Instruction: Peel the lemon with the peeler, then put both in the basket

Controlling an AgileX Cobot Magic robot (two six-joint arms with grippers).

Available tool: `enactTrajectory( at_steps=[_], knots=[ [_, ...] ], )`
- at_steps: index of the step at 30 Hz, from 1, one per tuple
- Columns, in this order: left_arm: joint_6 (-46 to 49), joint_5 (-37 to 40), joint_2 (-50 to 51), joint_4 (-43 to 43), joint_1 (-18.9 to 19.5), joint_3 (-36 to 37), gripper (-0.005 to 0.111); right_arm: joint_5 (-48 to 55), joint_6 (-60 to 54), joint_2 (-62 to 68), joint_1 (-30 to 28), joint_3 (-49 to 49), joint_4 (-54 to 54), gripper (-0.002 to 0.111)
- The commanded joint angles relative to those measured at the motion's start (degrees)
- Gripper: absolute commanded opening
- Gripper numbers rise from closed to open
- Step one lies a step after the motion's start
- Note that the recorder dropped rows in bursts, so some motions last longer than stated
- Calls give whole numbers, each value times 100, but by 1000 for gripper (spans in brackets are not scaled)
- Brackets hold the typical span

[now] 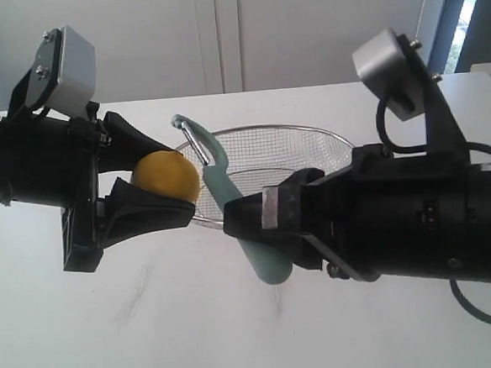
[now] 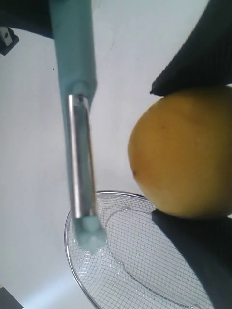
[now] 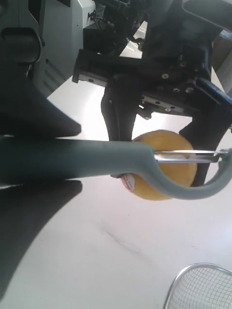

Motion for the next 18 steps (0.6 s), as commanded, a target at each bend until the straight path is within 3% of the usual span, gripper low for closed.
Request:
enactTrajectory(
  at_steps=[1,9,13,14,18],
  knots=[
    [-40,95,-18,-164,-3,-22,0,-213,28,-399,14,-20,-279,0],
    [-40,95,-18,-164,-3,-22,0,-402,1042,-1373,-84,-20,-1406,0],
    [-40,106,-18,-164,-3,-22,0,-183,2856,-1792,-323,-20,-3415,0],
    [-40,106,-18,-164,-3,-22,0,87,3850,-1873,-466,-20,-4513,0],
    [-40,106,-18,-164,-3,-22,0,1072,5756,-1898,-712,-20,-6670,0]
  ],
)
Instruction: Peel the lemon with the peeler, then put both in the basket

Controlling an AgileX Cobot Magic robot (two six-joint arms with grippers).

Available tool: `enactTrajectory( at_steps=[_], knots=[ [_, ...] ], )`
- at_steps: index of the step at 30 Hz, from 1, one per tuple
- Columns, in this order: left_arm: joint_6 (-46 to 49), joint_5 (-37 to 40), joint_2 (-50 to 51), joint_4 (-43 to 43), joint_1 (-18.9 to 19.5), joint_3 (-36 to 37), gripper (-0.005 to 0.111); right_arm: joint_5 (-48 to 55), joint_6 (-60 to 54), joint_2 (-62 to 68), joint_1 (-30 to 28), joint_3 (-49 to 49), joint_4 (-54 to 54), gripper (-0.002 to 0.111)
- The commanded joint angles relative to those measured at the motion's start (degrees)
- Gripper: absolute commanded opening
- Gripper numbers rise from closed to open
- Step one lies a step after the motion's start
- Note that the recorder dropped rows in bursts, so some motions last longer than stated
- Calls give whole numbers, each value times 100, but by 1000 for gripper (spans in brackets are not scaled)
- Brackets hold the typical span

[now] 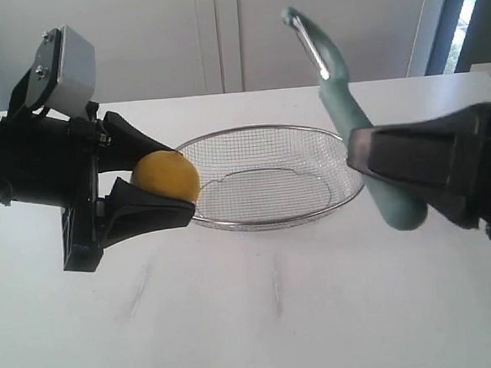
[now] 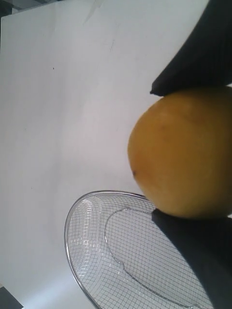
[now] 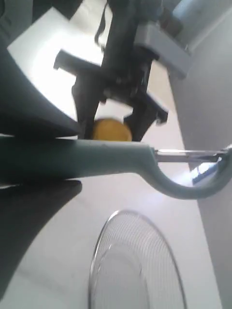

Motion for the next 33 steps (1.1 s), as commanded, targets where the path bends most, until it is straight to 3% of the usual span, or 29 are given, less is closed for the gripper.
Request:
enactTrajectory(
  at_steps=[1,6,11,15,22,33],
  knots=[
    [-40,119,-18,-164,-3,-22,0,1144,2109,-27,-243,-20,-2330,0],
    [-40,119,-18,-164,-3,-22,0,1484,2360,53,-253,-9,-2750,0],
    [-50,120,-18,-164,-3,-22,0,994,2360,490,-253,207,-2624,0],
    [-50,120,-18,-164,-3,-22,0,332,2052,1162,-239,561,-1726,0],
    [-45,120,-18,-196,-3,-22,0,-733,196,2307,259,713,618,0],
    [-45,130,-18,-399,-3,-22,0,-1267,177,2830,1044,378,1145,0]
  ],
)
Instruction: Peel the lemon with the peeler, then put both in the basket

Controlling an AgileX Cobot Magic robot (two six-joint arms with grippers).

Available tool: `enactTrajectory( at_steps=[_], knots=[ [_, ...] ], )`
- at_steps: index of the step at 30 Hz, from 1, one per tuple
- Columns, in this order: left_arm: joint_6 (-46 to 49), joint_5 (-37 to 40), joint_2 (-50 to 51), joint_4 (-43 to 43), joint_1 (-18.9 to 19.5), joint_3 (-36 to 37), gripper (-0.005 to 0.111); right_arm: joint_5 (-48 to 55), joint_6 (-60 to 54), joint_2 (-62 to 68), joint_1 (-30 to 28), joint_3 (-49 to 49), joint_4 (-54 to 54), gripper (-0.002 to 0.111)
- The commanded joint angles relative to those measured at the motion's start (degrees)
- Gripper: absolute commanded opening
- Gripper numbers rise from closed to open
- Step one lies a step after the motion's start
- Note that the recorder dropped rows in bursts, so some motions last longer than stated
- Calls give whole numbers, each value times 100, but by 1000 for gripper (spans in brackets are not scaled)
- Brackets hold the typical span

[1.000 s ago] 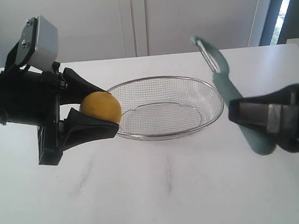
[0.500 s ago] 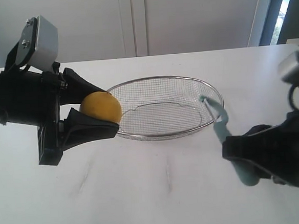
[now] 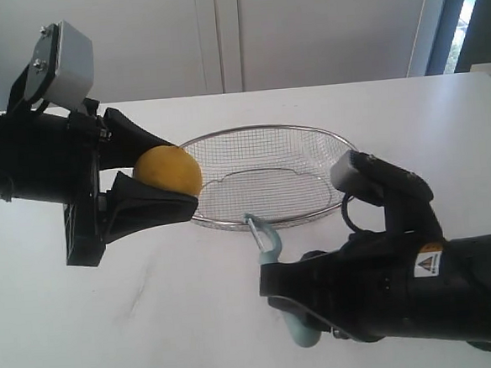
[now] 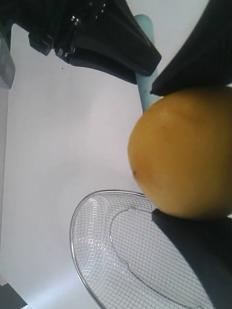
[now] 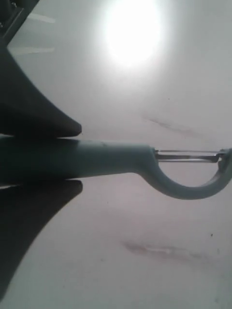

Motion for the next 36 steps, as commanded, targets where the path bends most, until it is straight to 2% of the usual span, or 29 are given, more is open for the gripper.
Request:
enactTrajectory(
  at_steps=[1,16,24,36],
  knots=[
    [-26,130,-18,-234,-3,-22,0,-268,-53,13,191,-287,53,0],
    [-26,115,-18,-234,-3,-22,0,-320,1,13,220,-512,196,0],
    [-26,115,-18,-234,-3,-22,0,-491,1,13,508,-512,314,0],
    [-26,115,-18,-221,-3,-22,0,-504,-12,-661,508,-512,302,0]
  ],
)
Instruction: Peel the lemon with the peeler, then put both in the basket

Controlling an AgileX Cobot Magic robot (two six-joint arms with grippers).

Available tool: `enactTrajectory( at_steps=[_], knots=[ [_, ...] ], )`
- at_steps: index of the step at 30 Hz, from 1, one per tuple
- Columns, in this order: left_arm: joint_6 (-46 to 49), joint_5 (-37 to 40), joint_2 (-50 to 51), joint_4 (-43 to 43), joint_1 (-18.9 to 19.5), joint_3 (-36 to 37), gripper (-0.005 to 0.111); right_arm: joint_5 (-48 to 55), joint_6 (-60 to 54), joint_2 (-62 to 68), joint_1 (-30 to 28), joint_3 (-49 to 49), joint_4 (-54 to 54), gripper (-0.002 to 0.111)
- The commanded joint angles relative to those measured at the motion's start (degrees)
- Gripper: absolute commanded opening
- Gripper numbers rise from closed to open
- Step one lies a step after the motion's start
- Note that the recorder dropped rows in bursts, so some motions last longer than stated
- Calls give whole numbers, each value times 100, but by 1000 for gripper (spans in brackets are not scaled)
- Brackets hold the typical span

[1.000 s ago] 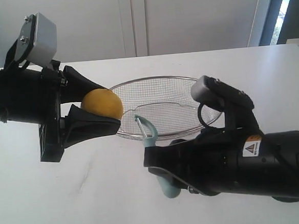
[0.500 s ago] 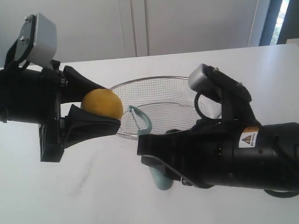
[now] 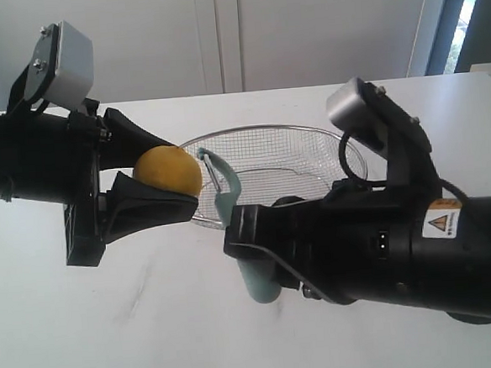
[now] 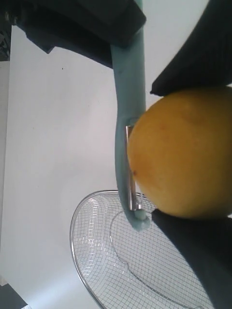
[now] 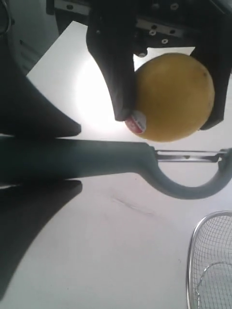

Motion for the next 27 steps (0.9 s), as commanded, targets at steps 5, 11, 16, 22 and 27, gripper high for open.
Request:
enactTrajectory(
  at_steps=[5,11,16,22,27],
  knots=[
    [-26,104,-18,-221,-3,-22,0,-199,-77,-704,15,-20,-3,0],
    [-26,104,-18,-221,-3,-22,0,-177,-431,-1480,15,-20,-3,0],
    [-26,104,-18,-221,-3,-22,0,-177,-844,-2084,-5,-20,-15,0],
    [-26,104,-18,-221,-3,-22,0,-219,-1184,-2532,-5,-10,-15,0],
    [-26,151,-18,-220,-3,-22,0,-388,-1285,-2670,-5,-10,-103,0]
  ],
)
